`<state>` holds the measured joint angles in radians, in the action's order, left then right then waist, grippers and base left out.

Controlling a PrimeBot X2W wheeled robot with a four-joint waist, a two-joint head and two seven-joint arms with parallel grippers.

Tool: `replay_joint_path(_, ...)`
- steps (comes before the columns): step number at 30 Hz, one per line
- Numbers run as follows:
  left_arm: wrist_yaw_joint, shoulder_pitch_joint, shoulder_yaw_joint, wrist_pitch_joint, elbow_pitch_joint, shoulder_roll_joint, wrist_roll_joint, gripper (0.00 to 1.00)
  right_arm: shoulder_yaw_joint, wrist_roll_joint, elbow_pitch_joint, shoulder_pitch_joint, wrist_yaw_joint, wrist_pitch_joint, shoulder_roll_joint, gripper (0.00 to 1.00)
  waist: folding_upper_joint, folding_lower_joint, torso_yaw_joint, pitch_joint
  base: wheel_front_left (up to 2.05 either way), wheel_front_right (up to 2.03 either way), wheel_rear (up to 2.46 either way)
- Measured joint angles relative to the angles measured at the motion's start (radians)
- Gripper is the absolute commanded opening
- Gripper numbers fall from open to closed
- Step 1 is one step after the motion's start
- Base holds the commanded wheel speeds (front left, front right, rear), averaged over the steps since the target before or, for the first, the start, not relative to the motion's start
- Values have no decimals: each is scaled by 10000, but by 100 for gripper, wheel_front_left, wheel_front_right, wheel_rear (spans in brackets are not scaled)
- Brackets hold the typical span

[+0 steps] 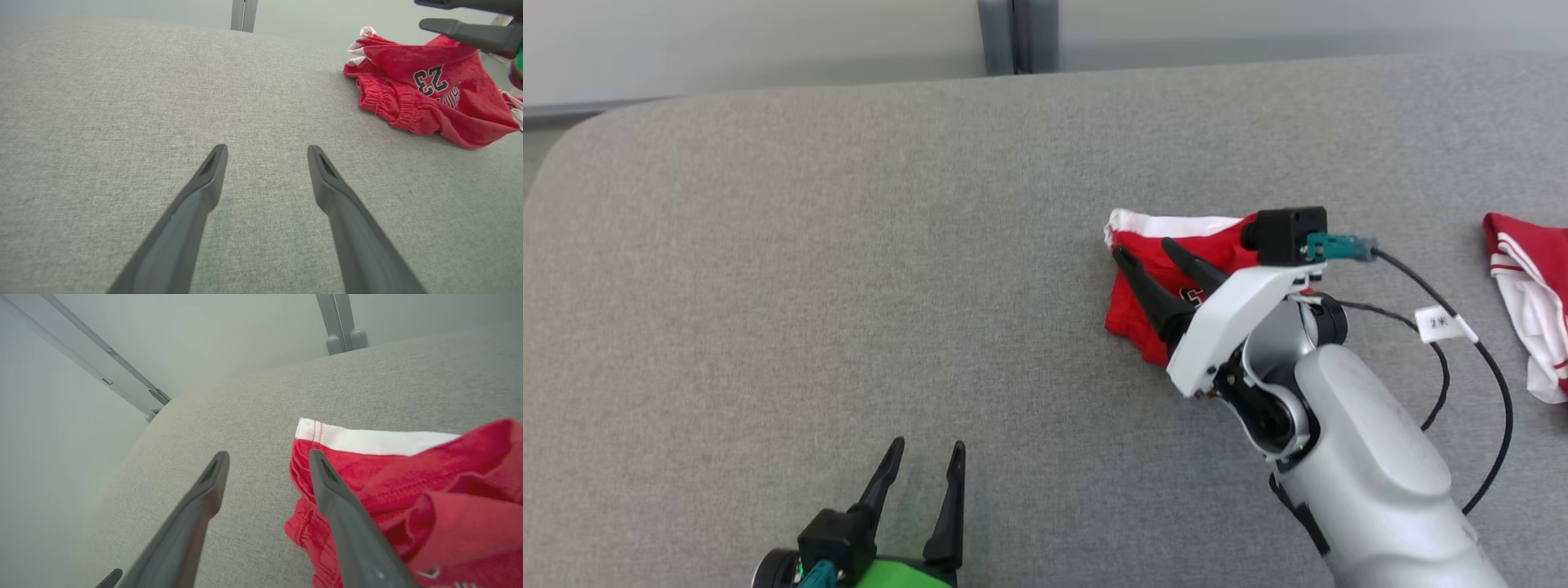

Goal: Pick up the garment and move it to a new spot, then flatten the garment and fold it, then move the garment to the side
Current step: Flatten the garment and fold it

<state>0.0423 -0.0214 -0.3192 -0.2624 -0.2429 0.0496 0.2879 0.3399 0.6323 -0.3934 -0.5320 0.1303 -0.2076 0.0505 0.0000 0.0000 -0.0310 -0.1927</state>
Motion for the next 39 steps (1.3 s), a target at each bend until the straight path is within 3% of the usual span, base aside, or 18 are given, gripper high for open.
replay_joint_path(3, -77, -337, 196, 0, -38, 0, 4, 100, 79, -731, 1536, 831, 4, -25, 295, 100, 0, 0, 125, 359, 0, 0, 0)
replay_joint_path(8, -159, -836, 320, 0, -27, 0, 59, 100, -548, -1404, 3409, 2584, 2, 276, 1801, 100, 0, 0, 376, 996, 0, 0, 0)
replay_joint_path(14, -192, -1103, 313, 0, 19, 0, 104, 100, -2341, -2439, 3559, 4511, 2, 1768, 2982, 100, 0, 0, 632, 1729, 0, 0, 0)
replay_joint_path(21, -339, -1363, 639, 0, 17, -2, 58, 100, -3561, -3591, 1747, 5958, 2, 4335, 3216, 100, 0, 0, 732, 2326, 0, 0, 0)
replay_joint_path(25, -395, -1467, 961, 0, 140, -2, 0, 100, -4008, -4019, 1047, 6166, 2, 4661, 3014, 100, 0, 0, 636, 2471, 0, 0, 0)
replay_joint_path(31, -428, -1594, 1267, 0, 341, 0, -81, 100, -4614, -4330, 1657, 6363, 2, 4694, 2378, 100, 0, 0, 473, 2430, 0, 0, 0)
replay_joint_path(32, -422, -1594, 1273, 0, 382, -2, -111, 100, -4575, -4238, 1691, 6353, 2, 4694, 2305, 49, 0, 0, 457, 2392, 0, 0, 0)
replay_joint_path(33, -420, -1594, 1281, 0, 403, -2, -142, 100, -4458, -4140, 1680, 6300, 2, 4694, 2286, 49, 0, 0, 440, 2344, 0, 0, 0)
replay_joint_path(34, -412, -1592, 1287, 0, 422, -2, -176, 100, -4360, -4107, 1634, 6217, 2, 4694, 2307, 0, 0, 0, 426, 2301, 0, 0, 0)
replay_joint_path(39, -255, -1354, 1216, 0, 510, -2, -351, 100, -3482, -3774, 1264, 4601, 2, 4694, 2895, 0, 0, 0, 304, 1897, 0, 0, 0)
